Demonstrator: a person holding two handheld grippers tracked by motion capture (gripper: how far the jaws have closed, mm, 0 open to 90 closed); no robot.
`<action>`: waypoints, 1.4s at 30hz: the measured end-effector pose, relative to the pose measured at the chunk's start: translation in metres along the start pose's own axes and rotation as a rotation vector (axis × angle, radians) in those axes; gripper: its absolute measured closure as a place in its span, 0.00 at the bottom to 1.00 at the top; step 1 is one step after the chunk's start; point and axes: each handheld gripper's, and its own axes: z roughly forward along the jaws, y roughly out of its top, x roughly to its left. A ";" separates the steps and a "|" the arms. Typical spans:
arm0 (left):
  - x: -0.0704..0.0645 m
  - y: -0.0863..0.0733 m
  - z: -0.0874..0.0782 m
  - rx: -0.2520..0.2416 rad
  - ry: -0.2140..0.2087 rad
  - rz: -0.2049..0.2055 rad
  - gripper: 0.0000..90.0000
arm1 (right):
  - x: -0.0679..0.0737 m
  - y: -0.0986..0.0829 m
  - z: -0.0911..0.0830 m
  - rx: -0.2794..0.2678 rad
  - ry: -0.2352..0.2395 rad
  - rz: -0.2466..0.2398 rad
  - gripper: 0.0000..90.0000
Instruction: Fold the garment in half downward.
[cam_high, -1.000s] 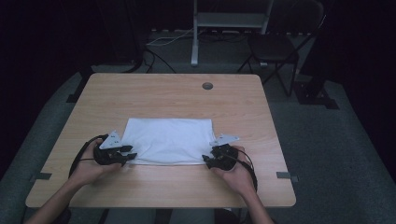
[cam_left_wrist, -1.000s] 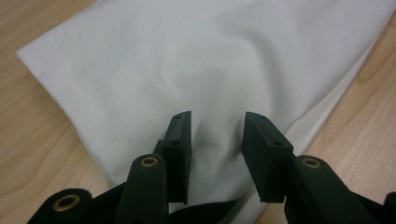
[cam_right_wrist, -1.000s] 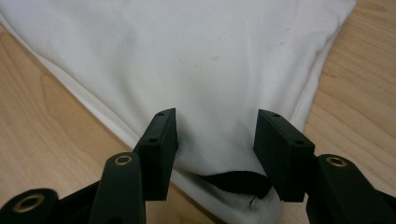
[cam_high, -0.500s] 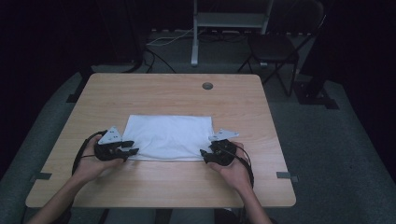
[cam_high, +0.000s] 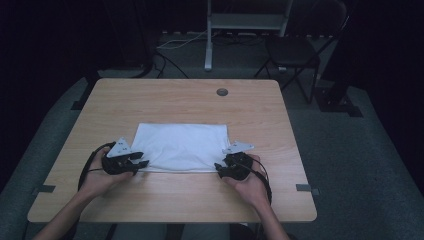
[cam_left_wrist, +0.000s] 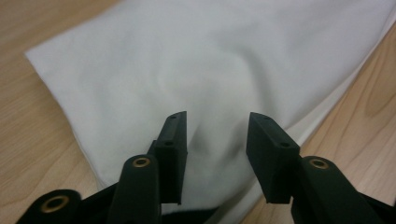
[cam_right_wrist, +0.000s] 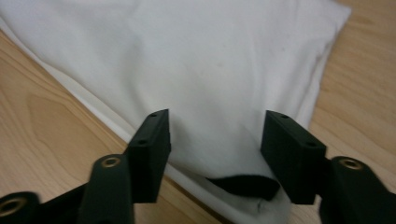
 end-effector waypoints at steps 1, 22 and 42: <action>0.001 0.001 -0.004 -0.035 -0.004 -0.036 0.57 | 0.002 0.002 -0.001 -0.015 0.009 0.007 0.38; 0.012 -0.001 -0.022 -0.120 0.126 -0.178 0.23 | -0.003 0.005 -0.014 -0.140 0.012 0.109 0.15; 0.009 -0.006 -0.017 -0.098 0.151 -0.159 0.23 | -0.004 0.003 -0.016 -0.145 0.001 0.110 0.15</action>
